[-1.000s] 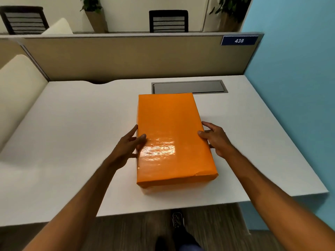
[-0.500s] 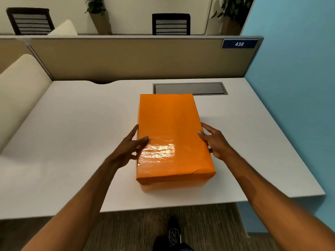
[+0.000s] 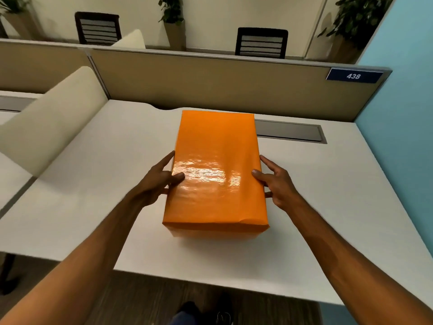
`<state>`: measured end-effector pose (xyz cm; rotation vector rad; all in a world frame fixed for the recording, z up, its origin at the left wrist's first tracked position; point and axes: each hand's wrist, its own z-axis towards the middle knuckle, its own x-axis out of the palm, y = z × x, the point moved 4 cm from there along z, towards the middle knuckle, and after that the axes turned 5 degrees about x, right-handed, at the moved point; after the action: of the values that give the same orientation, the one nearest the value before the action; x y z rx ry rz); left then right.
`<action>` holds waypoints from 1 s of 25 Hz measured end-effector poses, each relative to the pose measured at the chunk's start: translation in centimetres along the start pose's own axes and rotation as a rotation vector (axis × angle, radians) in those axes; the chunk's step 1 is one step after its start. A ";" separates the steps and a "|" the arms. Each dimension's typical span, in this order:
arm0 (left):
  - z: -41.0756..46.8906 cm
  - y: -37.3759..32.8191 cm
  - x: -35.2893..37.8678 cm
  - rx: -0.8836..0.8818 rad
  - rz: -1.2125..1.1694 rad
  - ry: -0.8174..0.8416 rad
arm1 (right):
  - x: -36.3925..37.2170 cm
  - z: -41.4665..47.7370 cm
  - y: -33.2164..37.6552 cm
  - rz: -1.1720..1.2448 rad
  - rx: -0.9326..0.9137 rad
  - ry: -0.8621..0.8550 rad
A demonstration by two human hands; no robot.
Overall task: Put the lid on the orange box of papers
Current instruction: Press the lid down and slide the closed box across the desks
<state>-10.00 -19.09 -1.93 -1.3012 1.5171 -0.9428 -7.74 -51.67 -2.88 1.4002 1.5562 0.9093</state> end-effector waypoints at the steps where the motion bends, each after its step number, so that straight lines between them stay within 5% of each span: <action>1: 0.0 -0.2 -0.9 0.010 -0.003 -0.027 | 0.9 0.4 0.6 0.001 -0.014 0.008; 11: 2.0 -1.3 -12.5 0.003 0.050 -0.133 | 12.0 5.5 4.5 0.036 0.031 0.123; 25: 15.3 -0.7 -35.7 -0.082 0.144 -0.142 | 35.3 15.9 9.8 0.128 0.095 0.088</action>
<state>6.35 16.11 -0.56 -1.2699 1.5300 -0.6888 9.68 -15.69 -4.08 1.5603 1.6080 0.9969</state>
